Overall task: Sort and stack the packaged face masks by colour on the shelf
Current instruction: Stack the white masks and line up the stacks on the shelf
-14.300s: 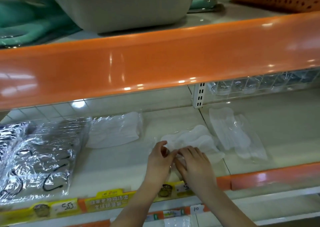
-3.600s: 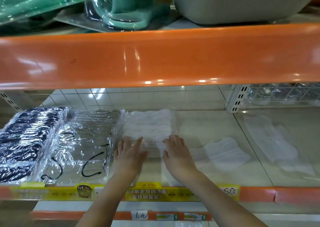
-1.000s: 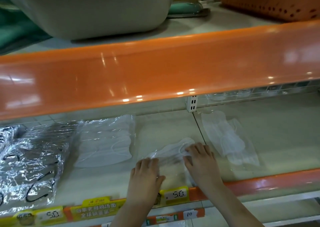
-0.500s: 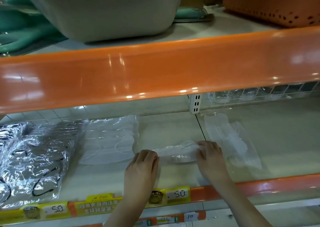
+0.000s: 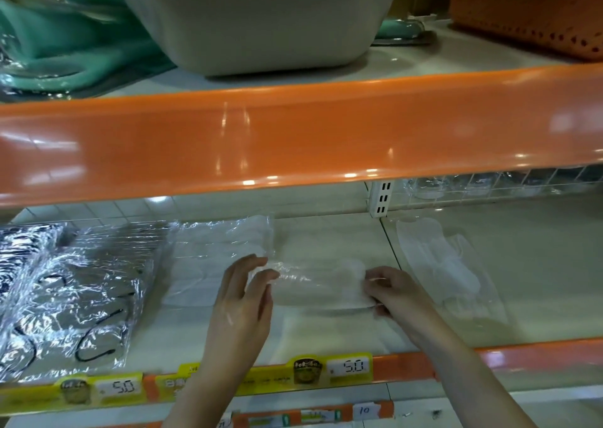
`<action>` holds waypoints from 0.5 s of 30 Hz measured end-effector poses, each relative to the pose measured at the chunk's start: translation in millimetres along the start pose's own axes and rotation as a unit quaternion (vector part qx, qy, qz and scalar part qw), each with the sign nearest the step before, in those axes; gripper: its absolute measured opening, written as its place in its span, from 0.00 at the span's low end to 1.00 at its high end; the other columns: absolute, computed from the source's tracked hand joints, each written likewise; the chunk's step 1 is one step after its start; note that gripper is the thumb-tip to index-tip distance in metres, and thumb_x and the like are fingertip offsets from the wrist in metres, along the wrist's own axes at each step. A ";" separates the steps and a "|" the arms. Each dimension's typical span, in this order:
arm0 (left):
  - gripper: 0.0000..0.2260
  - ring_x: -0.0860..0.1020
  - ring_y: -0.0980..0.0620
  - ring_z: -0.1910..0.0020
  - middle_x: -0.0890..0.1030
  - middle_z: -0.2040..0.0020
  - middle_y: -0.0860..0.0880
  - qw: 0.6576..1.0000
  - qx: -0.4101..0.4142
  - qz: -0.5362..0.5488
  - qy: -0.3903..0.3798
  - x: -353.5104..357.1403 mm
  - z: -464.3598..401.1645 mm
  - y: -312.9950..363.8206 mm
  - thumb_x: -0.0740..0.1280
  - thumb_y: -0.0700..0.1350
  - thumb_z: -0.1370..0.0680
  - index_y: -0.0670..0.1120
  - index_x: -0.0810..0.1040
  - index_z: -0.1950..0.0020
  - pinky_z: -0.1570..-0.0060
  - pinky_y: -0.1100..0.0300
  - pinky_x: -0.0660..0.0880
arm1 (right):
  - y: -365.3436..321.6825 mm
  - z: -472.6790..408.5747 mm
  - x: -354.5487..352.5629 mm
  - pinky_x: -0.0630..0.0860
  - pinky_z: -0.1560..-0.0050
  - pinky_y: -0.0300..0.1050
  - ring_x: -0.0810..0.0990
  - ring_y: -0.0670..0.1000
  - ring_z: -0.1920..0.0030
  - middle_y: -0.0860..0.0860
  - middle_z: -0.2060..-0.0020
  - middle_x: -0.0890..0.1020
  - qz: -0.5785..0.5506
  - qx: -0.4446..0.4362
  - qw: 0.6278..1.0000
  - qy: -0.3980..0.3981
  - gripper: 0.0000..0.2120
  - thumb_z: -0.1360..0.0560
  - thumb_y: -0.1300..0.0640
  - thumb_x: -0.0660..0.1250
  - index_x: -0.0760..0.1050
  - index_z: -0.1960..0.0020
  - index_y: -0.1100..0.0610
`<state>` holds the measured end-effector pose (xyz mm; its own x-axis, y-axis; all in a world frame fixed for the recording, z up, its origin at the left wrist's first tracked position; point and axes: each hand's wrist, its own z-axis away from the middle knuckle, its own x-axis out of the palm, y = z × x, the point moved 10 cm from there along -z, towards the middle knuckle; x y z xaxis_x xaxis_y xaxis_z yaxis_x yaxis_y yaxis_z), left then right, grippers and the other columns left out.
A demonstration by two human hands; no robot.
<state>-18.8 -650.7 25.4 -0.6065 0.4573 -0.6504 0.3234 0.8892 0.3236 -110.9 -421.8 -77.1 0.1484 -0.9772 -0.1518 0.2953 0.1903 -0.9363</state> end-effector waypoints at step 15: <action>0.20 0.82 0.42 0.52 0.81 0.48 0.44 0.959 -0.124 -0.122 -0.224 26.0 62.2 -97.6 0.74 0.49 0.33 0.48 0.74 0.44 0.63 0.51 0.80 | -8.6 -6.0 148.4 0.73 0.70 0.43 0.74 0.50 0.78 0.54 0.65 0.76 0.107 -0.048 0.993 -0.023 0.04 0.26 0.66 0.62 0.70 0.54 0.59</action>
<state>-21.0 -726.4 -65.9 -0.2505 0.2335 -0.9395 -0.0044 0.9702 0.2423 -97.1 -569.0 -93.4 0.2414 -0.9097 -0.3380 0.1616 0.3811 -0.9103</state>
